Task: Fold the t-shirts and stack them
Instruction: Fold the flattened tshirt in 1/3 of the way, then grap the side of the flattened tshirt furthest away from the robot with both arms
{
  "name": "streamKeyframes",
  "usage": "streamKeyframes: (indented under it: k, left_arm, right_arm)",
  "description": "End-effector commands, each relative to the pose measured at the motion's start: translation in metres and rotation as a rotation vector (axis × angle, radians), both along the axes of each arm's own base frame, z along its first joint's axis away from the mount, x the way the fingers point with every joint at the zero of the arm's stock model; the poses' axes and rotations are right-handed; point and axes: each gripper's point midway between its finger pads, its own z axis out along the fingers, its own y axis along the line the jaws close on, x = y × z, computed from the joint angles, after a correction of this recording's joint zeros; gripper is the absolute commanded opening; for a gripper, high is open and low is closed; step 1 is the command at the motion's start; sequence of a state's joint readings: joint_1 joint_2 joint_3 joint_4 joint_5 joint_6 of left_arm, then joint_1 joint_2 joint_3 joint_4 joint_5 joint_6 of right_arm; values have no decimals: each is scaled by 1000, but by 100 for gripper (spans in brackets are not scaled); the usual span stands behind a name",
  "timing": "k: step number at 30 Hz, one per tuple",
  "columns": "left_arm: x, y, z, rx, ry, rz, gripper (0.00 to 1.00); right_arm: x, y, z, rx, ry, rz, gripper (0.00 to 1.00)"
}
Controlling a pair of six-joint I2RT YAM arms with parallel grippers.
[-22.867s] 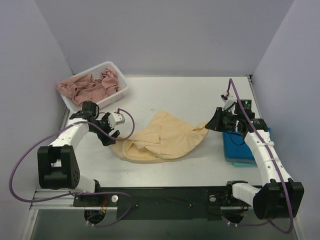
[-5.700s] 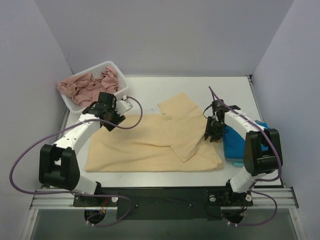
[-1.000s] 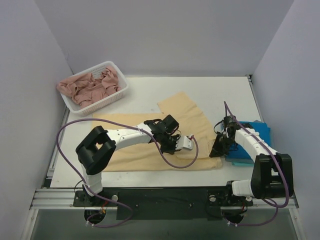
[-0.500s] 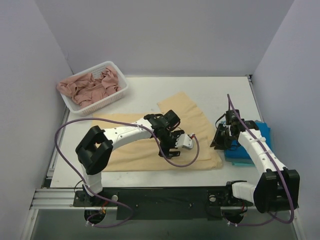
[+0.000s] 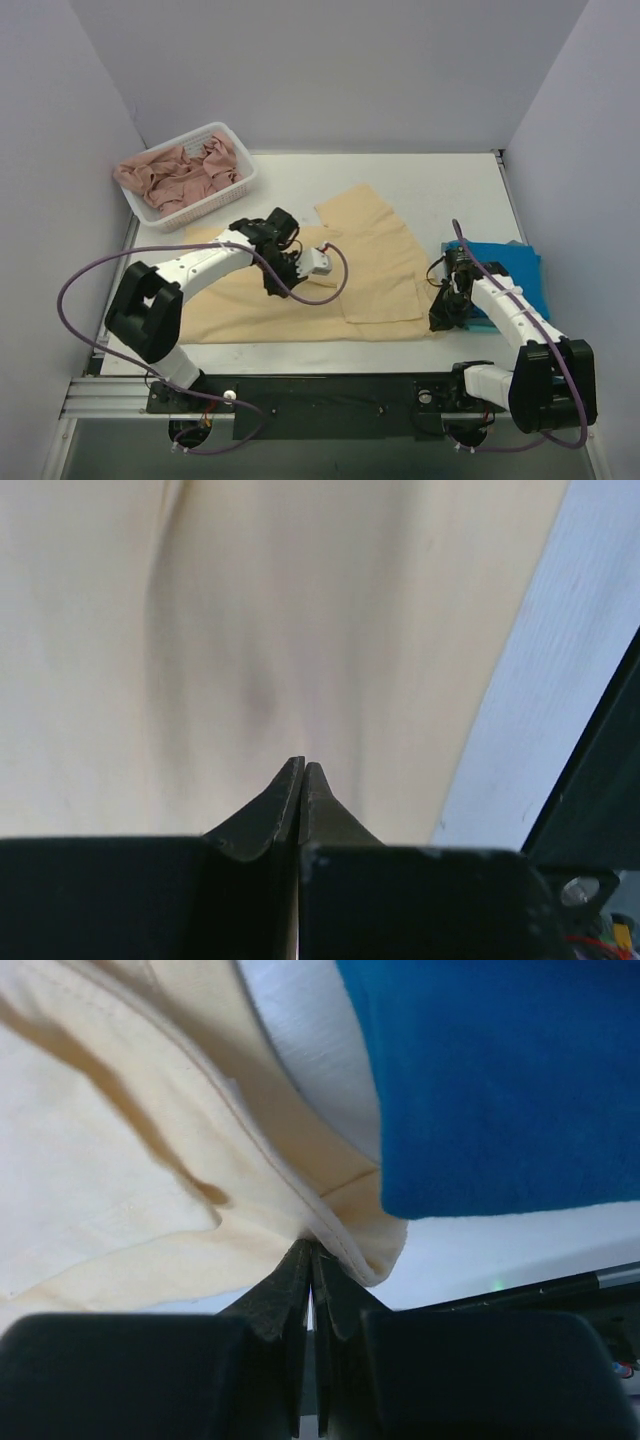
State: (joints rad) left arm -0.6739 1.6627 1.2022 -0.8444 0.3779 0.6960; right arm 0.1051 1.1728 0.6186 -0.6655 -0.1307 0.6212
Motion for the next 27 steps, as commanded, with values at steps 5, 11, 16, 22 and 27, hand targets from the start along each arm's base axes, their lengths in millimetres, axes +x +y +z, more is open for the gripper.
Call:
streamKeyframes:
  k: [5,11,16,22,27]
  left_arm:
    - [-34,161,-26,314,66,257,4]
    - [-52,231,-41,439,42,374,5]
    - [-71,260,-56,505,61,413,5]
    - [-75,268,-49,535,59,349,17]
    - [-43,236,4,283,69,430,44]
  right_arm:
    - [-27,-22,-31,-72,67,-215,0]
    - [-23,-27,-28,-78,55,-229,0]
    - [-22,-31,-26,-78,43,-268,0]
    - [-17,-26,-18,-46,15,-238,0]
    - [30,-2,45,25,-170,-17,12]
